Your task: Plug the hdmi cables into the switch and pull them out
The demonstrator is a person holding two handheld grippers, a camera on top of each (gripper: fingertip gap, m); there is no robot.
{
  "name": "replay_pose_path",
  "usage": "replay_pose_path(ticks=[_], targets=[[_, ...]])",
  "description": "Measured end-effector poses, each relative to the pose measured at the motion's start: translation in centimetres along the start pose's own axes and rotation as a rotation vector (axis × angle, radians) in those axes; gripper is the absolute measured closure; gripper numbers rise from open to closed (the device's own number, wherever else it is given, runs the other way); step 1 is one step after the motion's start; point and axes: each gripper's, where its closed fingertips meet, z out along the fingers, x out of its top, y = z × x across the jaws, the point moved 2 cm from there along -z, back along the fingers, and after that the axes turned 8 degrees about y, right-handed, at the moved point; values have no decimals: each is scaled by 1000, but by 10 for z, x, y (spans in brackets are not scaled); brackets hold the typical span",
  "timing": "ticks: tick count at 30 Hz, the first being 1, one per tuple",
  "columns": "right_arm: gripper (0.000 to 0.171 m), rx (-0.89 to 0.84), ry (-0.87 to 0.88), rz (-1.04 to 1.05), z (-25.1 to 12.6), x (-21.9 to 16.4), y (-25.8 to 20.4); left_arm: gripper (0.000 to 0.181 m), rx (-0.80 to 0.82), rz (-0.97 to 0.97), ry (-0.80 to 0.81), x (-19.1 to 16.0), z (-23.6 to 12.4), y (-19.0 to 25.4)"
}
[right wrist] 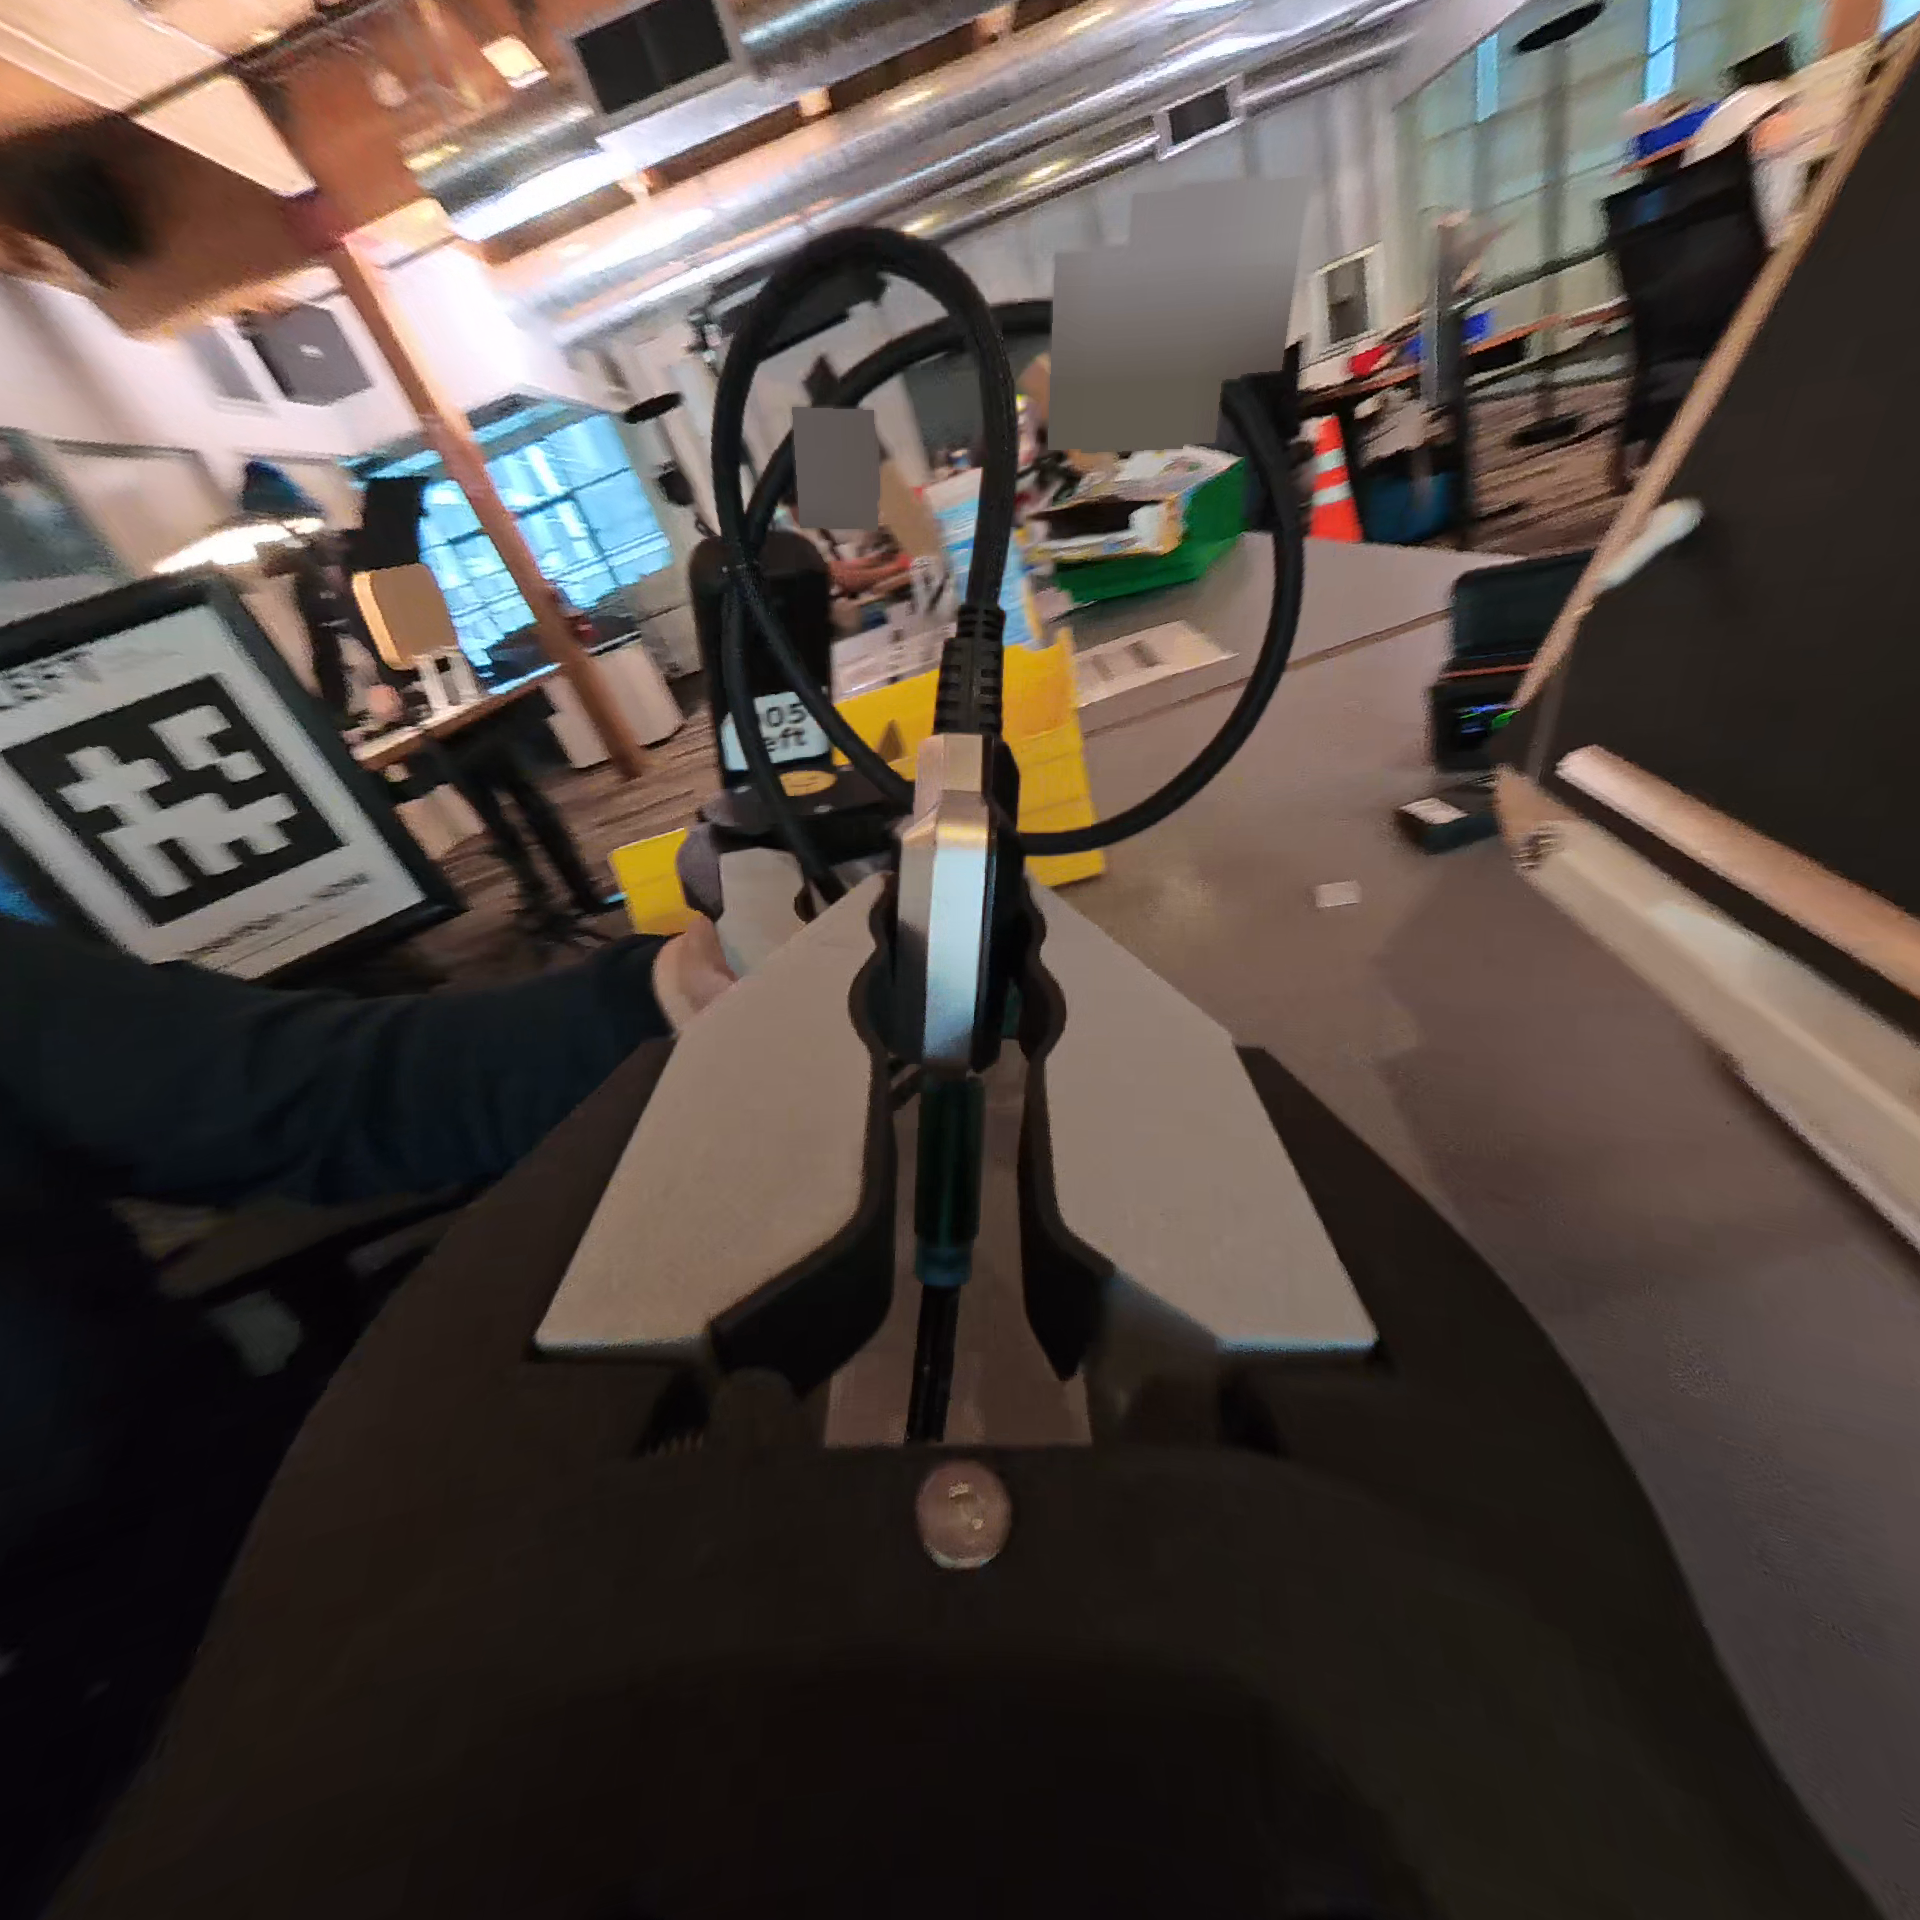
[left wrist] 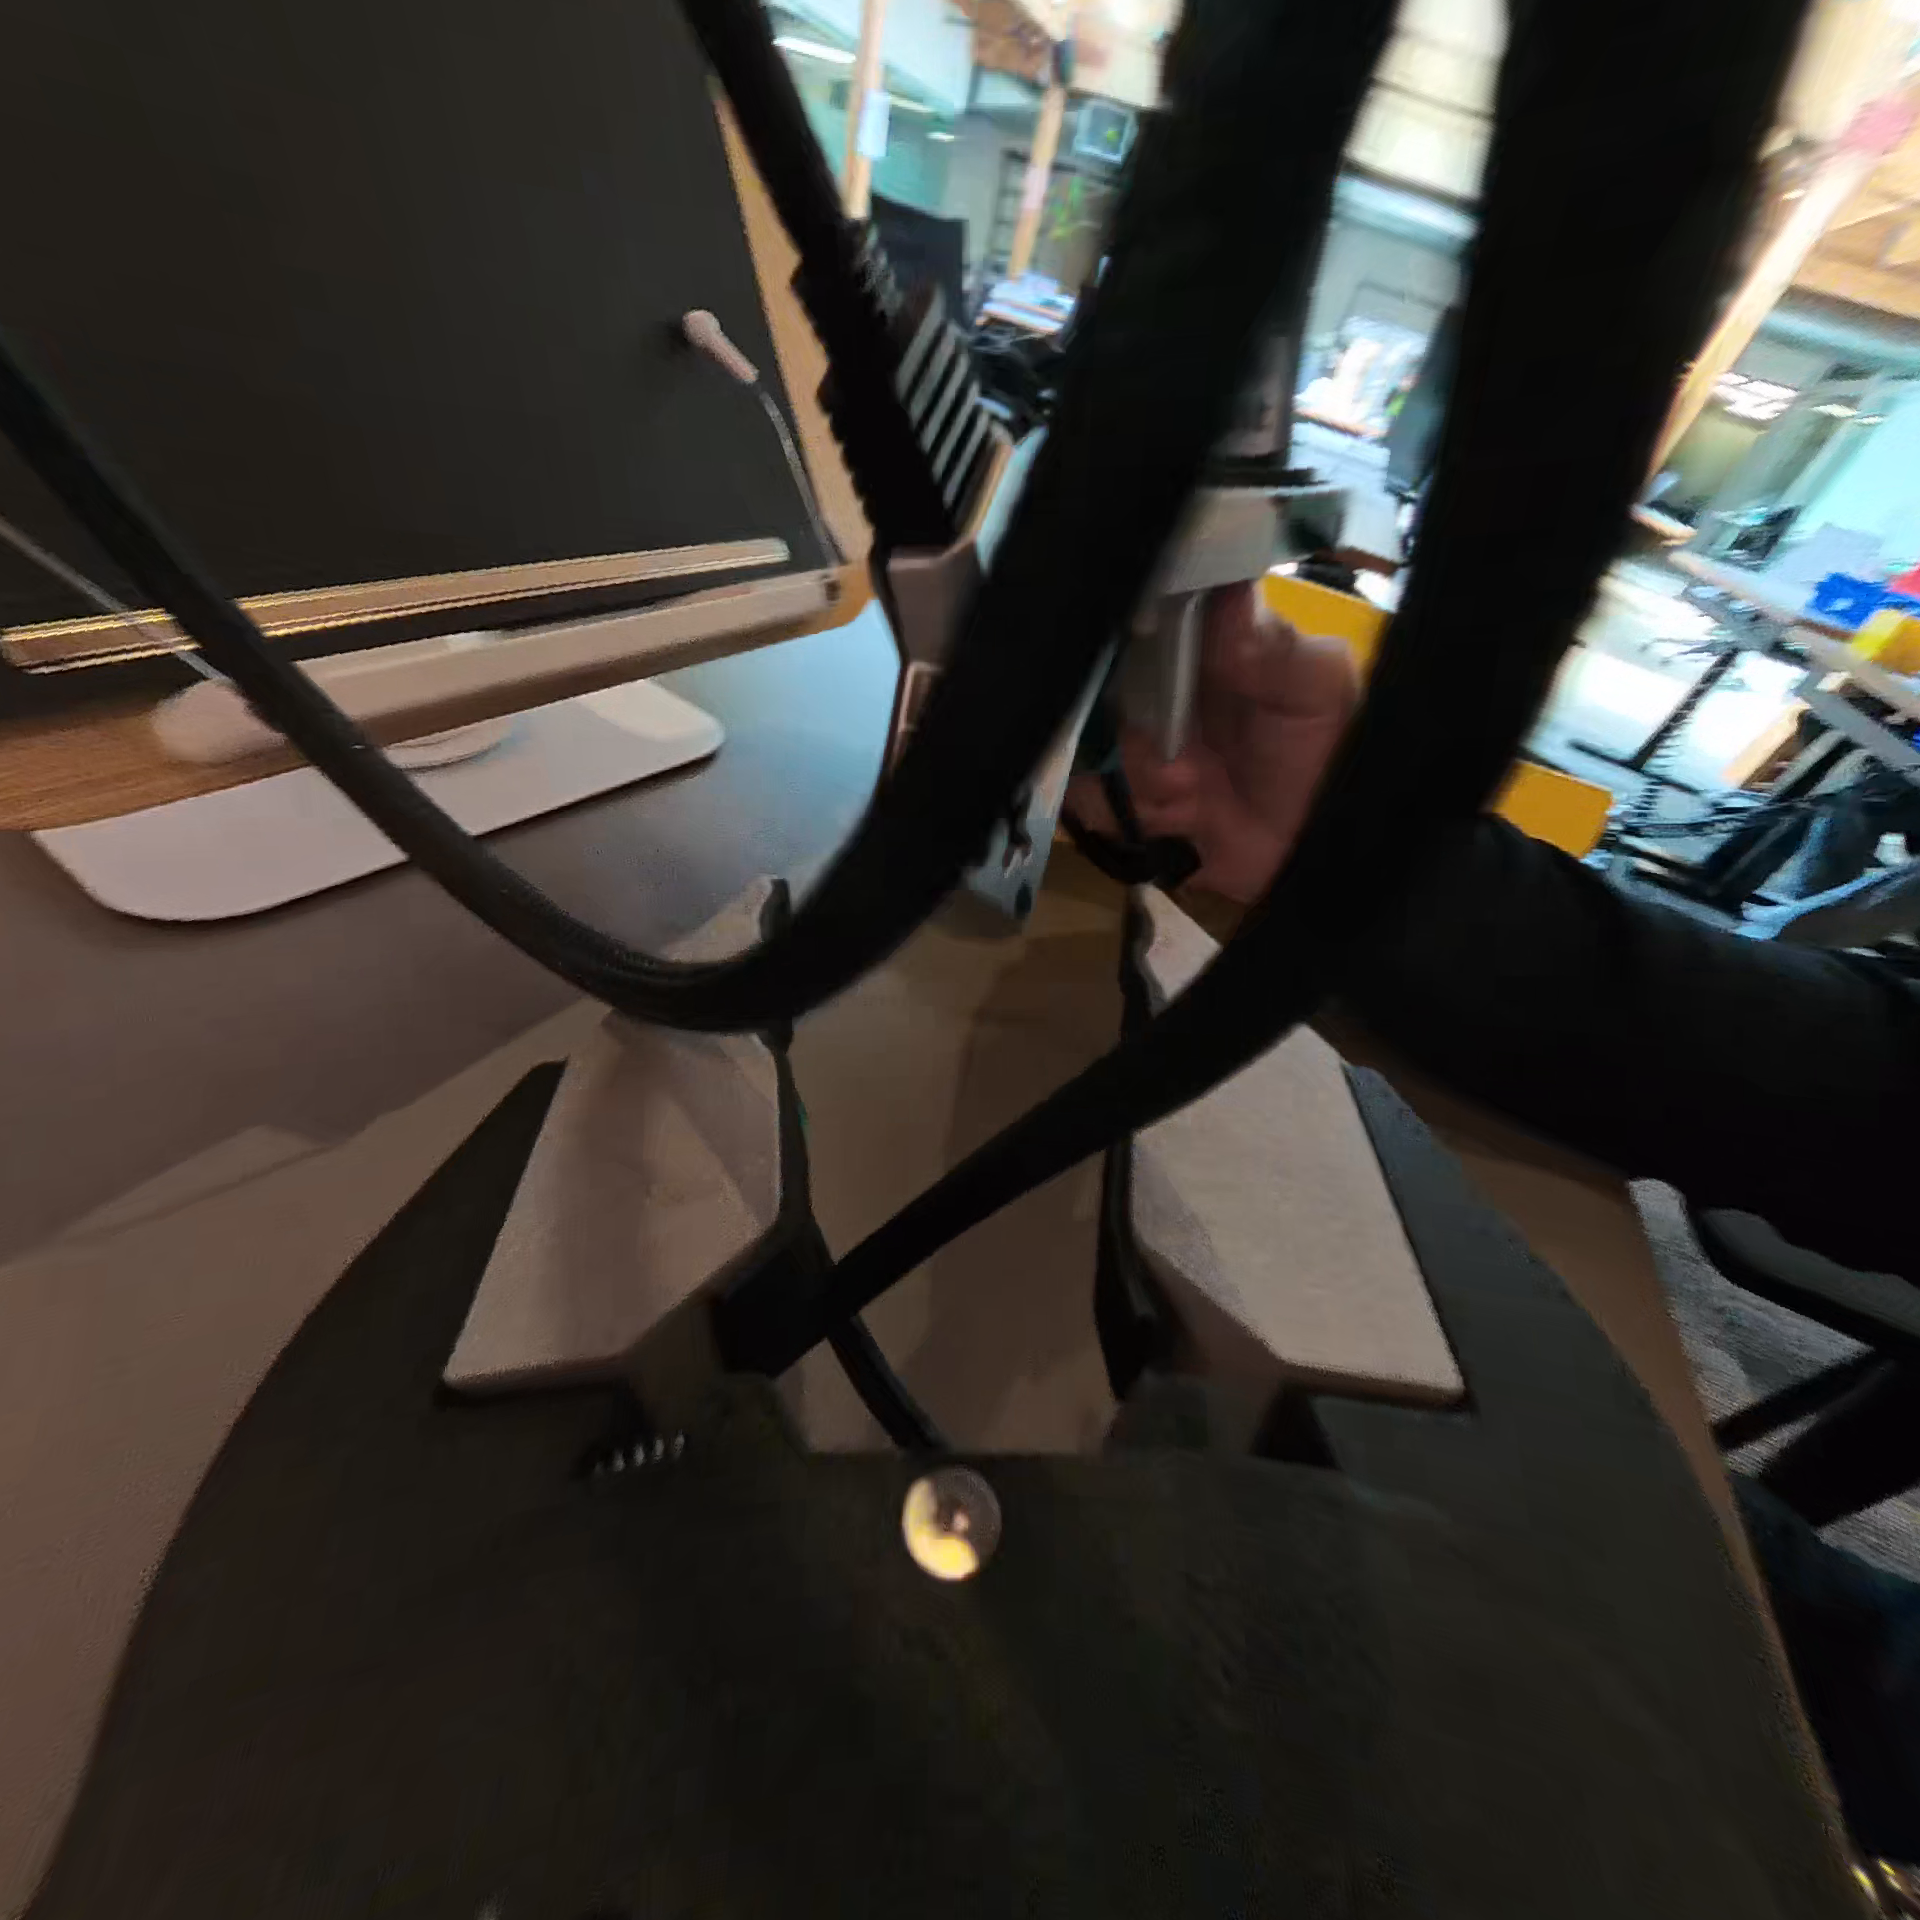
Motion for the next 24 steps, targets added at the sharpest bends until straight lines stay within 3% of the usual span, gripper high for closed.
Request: replay_pose_path(ticks=[3,7,15,24], targets=[[153,82,-53,53,10,-13,-8,121,-101,16,-20,-5,4,19],[153,208,-108,128,18,-25,-23,154,-140,130,-39,-14,5,30],[150,106,-178,64,14,-33,-10,155,-137,38,-69,-13,-5,18],[162,108,-233,113,18,-49,-9,156,-113,14,-11,0,-19,6]])
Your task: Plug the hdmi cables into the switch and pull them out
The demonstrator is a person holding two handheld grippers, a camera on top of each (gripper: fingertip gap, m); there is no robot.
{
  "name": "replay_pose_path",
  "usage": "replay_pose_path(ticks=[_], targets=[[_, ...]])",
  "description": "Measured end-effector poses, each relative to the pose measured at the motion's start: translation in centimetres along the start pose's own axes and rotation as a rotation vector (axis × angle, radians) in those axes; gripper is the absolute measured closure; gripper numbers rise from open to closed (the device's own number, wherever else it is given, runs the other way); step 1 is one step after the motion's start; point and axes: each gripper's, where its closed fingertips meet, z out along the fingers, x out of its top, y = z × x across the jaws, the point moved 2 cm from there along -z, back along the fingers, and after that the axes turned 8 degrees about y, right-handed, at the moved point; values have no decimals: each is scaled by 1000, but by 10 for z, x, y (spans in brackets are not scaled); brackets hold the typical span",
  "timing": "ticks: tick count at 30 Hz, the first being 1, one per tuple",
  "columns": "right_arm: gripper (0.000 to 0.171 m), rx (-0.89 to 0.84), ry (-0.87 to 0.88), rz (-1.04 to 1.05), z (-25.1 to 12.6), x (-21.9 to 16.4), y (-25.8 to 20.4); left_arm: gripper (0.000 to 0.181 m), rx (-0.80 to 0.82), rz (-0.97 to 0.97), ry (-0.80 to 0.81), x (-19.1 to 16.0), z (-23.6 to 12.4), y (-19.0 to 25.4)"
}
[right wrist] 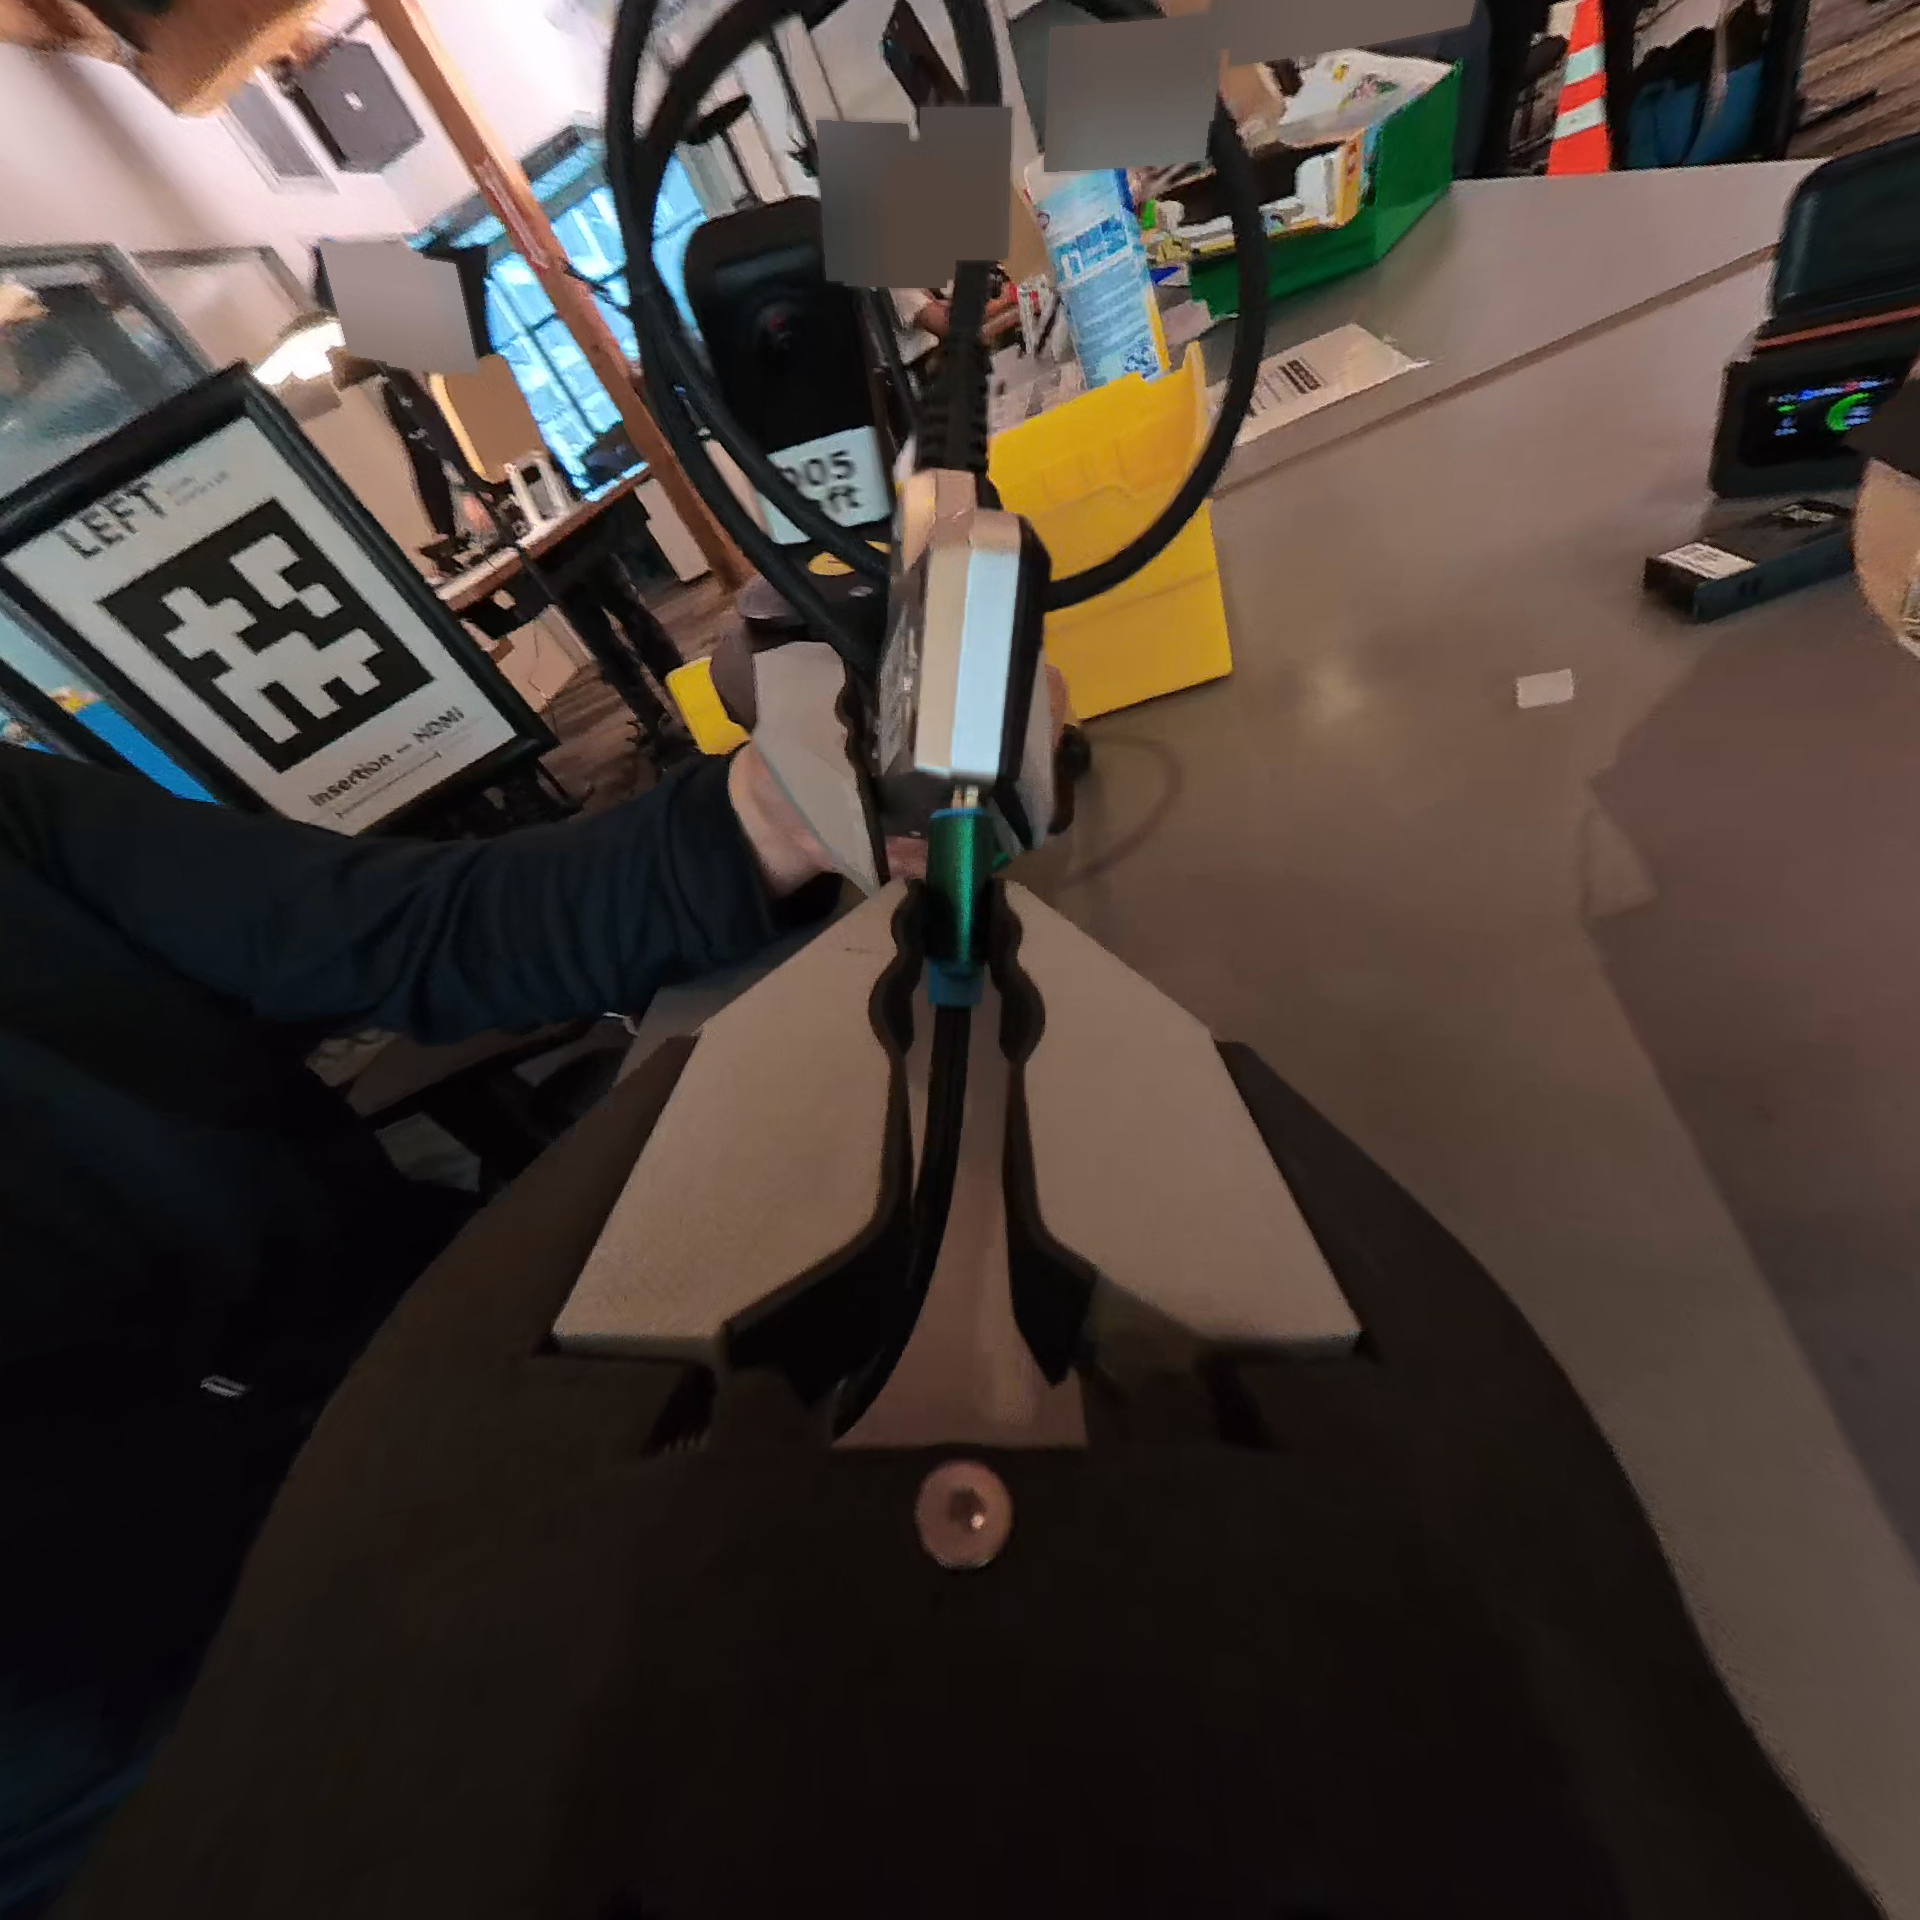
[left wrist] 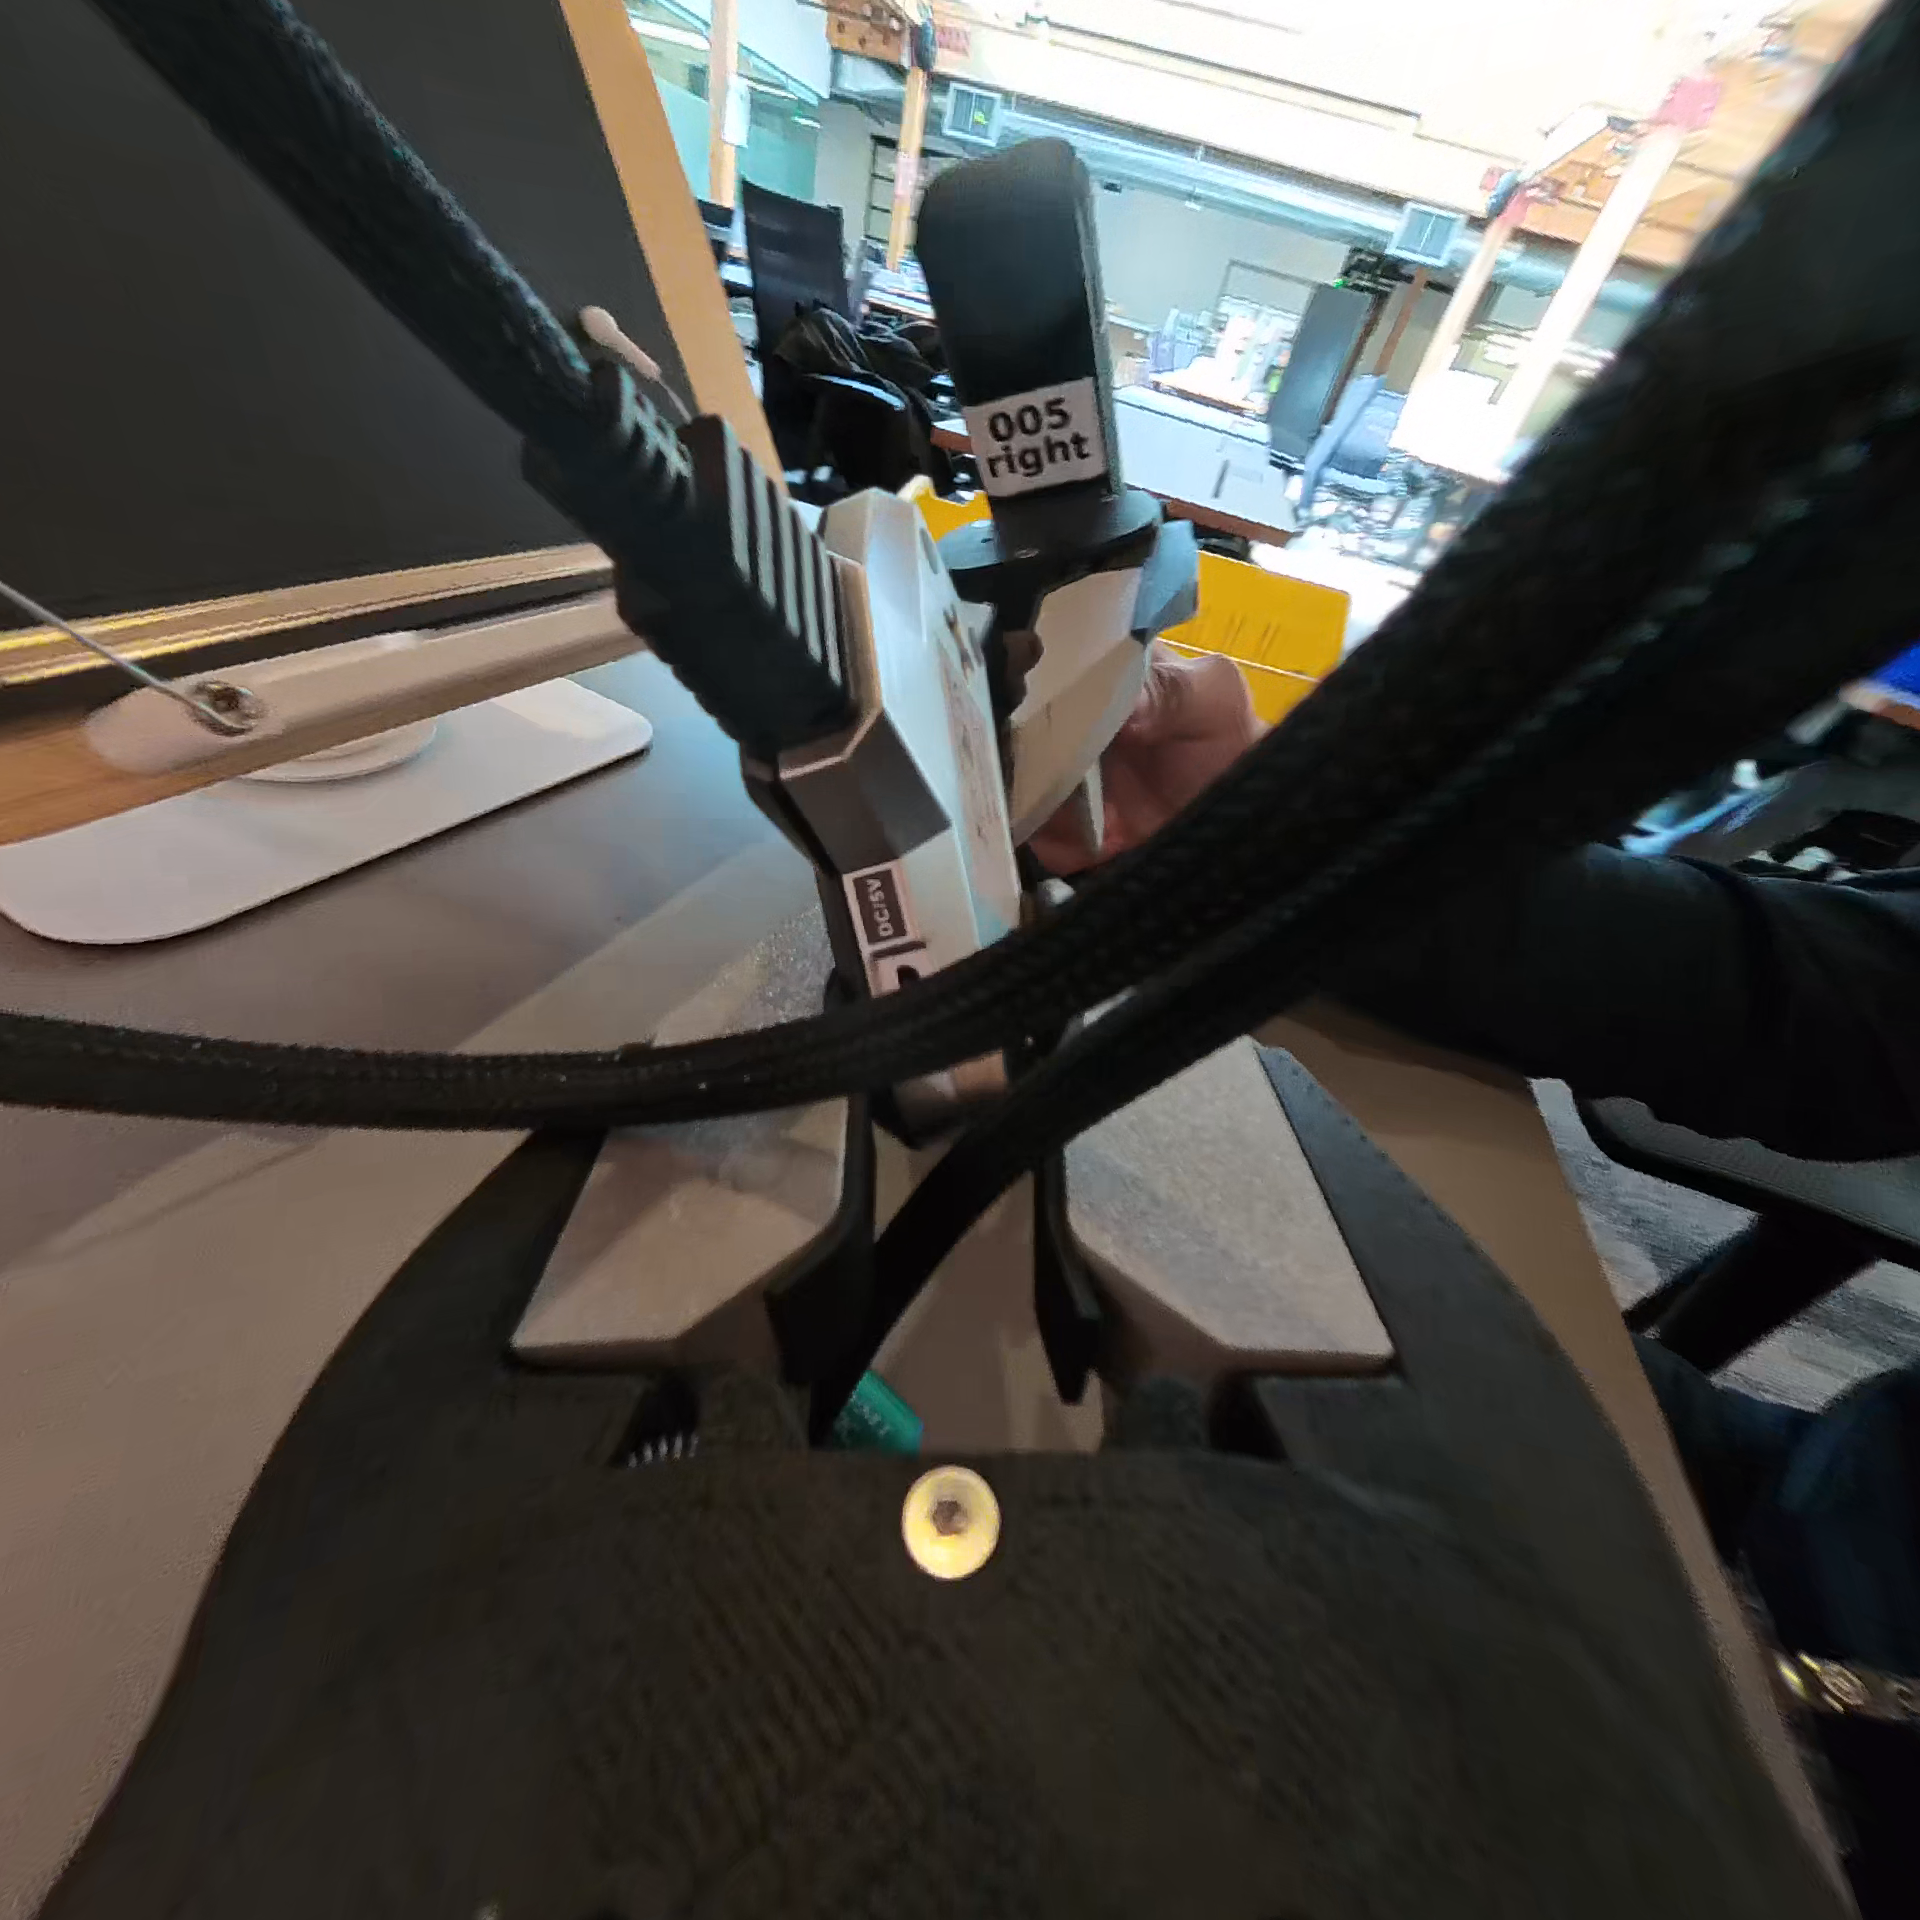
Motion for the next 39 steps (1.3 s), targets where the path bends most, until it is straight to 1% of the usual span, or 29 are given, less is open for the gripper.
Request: replay_pose_path(ticks=[2,4,9,13,17,28,31,33,36,39], targets=[[162,31,0,16,3,-1,-4,156,-33,-36,-16,-3,0,3],[161,19,-25,16,5,-5,-2,155,-27,-42,-26,-7,0,2],[160,-25,-144,-9,8,-22,3,152,5,-55,-33,-10,3,-4],[160,-4,-130,-12,9,-20,0,153,-14,-85,-2,-7,2,-2],[160,-2,-140,-16,9,-22,-1,148,-31,-107,14,-7,2,0],[160,15,-171,-17,12,-27,-3,144,-56,-139,47,-4,2,0],[159,38,-178,-16,14,-29,-7,146,-48,-126,56,-3,1,-1],[159,59,-180,-18,16,-29,-11,151,-50,-112,63,-2,0,0],[160,47,-181,-28,17,-29,-10,153,-33,-67,56,-1,-1,2],[160,42,-168,-14,17,-27,-8,153,-24,-81,60,-1,-1,0]])
